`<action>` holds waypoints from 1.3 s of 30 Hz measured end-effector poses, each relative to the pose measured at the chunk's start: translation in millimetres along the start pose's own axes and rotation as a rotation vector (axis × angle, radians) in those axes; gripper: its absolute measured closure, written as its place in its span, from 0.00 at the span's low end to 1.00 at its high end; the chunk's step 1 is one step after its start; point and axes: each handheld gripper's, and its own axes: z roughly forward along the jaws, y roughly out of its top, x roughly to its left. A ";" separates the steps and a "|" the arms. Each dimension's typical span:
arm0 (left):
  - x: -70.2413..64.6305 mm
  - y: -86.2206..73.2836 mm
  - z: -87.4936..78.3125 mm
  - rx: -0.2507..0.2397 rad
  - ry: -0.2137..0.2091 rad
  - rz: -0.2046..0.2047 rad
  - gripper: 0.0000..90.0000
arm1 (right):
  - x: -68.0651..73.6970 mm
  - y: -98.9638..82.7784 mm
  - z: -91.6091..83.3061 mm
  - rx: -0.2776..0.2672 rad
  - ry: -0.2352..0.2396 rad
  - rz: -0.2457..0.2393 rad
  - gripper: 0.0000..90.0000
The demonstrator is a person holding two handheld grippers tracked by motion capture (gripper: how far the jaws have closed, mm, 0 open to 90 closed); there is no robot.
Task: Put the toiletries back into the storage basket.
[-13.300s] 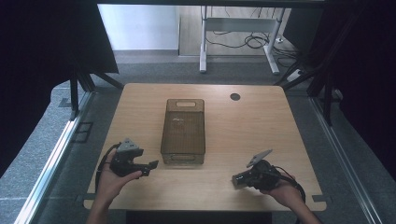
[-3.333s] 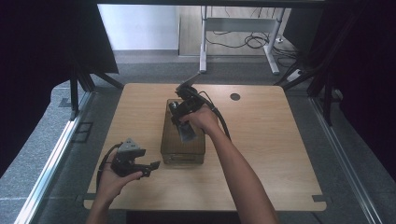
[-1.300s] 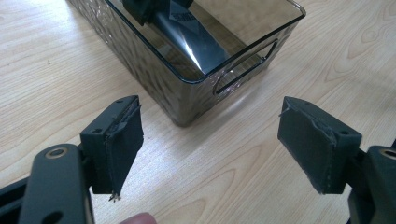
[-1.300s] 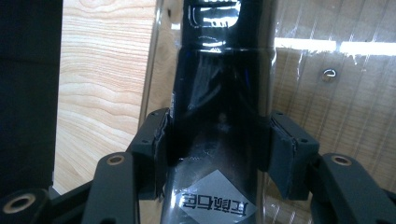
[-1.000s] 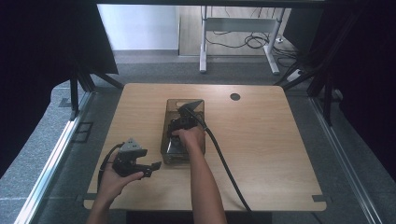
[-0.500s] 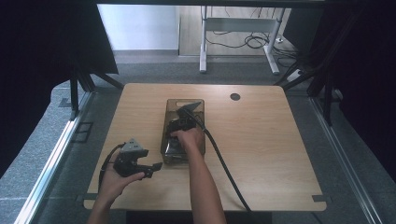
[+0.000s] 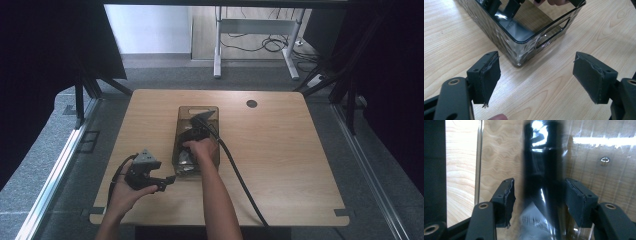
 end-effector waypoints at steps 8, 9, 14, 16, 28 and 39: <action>-2.1 1.7 -5.3 -0.018 -0.004 0.008 0.25 | -0.1 2.3 -20.6 -0.052 0.000 -0.021 0.44; -2.6 1.9 -5.8 -0.018 -0.006 0.009 0.25 | 0.1 2.3 -22.2 -0.055 -0.004 -0.029 0.44; -3.9 2.4 -5.2 -0.013 -0.012 0.016 0.25 | -2.0 1.4 -30.0 -0.065 -0.008 -0.067 0.44; -4.0 2.1 -4.3 -0.008 -0.010 0.014 0.25 | -2.0 1.3 -32.4 -0.071 -0.012 -0.077 0.44; -1.0 1.5 -8.8 -0.024 -0.003 0.004 0.25 | -1.0 -4.0 -48.1 -0.098 0.024 -0.200 0.46; -4.6 1.5 -4.4 -0.023 0.001 0.000 0.25 | -13.0 -30.1 -94.7 -0.162 0.072 -0.422 0.50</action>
